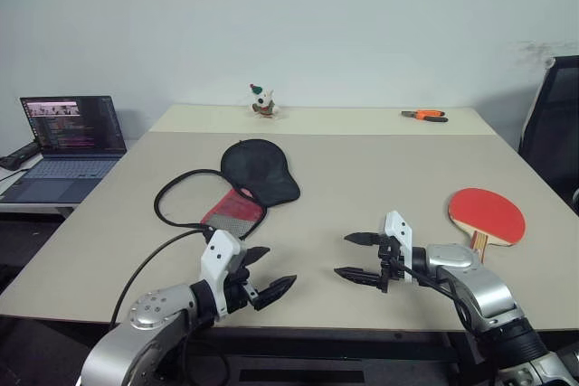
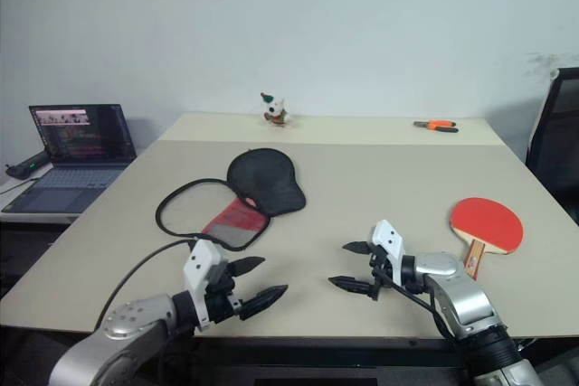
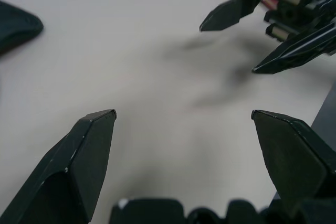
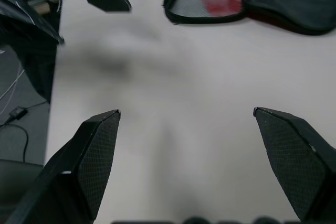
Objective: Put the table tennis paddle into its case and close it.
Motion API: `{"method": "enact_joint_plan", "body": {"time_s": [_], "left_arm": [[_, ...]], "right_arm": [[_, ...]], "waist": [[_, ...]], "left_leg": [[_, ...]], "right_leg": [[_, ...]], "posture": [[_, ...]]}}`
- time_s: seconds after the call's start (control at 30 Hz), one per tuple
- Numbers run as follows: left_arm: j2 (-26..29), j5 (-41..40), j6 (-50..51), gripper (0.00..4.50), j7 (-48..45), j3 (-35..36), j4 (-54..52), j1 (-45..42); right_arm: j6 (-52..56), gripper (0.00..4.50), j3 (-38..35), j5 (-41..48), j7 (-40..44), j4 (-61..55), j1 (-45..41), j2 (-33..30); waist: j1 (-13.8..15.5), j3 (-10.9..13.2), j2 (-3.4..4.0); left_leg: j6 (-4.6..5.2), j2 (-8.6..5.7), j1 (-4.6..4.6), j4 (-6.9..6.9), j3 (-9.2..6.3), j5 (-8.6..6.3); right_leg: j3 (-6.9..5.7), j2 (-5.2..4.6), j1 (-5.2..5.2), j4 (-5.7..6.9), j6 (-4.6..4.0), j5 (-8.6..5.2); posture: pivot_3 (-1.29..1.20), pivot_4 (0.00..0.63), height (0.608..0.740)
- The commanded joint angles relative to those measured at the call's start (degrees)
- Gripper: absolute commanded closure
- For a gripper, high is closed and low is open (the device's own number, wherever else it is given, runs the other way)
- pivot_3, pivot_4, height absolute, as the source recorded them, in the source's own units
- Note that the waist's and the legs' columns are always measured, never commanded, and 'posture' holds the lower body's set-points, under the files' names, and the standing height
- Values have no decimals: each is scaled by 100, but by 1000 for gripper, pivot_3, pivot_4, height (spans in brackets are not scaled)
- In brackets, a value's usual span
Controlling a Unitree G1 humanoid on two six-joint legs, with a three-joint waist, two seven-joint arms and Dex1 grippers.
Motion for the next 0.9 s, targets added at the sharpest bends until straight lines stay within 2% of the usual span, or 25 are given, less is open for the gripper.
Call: {"method": "enact_joint_plan", "body": {"time_s": [0.03,0.23,0.37,0.57,0.73,0.9], "left_arm": [[-197,95,-338,0,93,27,263,-234],[-506,250,-867,0,-70,-41,1276,-1113],[-411,705,-1385,0,-143,-53,2291,-1915],[-204,1139,-1897,0,-422,-77,3708,-2964],[-30,1389,-2361,0,-550,25,4746,-3394],[-445,1991,-2966,0,-524,-360,6932,-4705]], "right_arm": [[236,34,-221,157,-65,-431,-35,-186],[612,34,-676,302,-344,-1027,273,-532],[933,34,-949,508,-606,-1357,381,-591],[910,34,-890,559,-805,-1354,214,-434],[928,34,-646,413,-1089,-1472,118,-176],[821,34,-874,595,-1021,-1532,234,-274]], "waist": [[8,1,-1],[98,3,-4],[109,3,-5],[89,4,-7],[71,5,-7],[157,11,-21]], "left_leg": [[0,0,-1,1,-1,0],[0,-2,-2,2,1,0],[0,-1,-6,1,5,-1],[-1,4,-4,2,7,0],[-1,8,-6,1,7,-1],[-2,3,-14,15,-5,-1]], "right_leg": [[0,0,-1,0,0,0],[-20,1,0,0,1,-3],[-24,1,-3,-3,1,-2],[-26,18,-3,-1,2,-2],[-25,35,-7,0,2,-1],[-41,44,-3,1,5,0]], "posture": [[0,150,740],[0,150,740],[0,150,740],[0,150,740],[0,150,740],[0,150,740]]}}
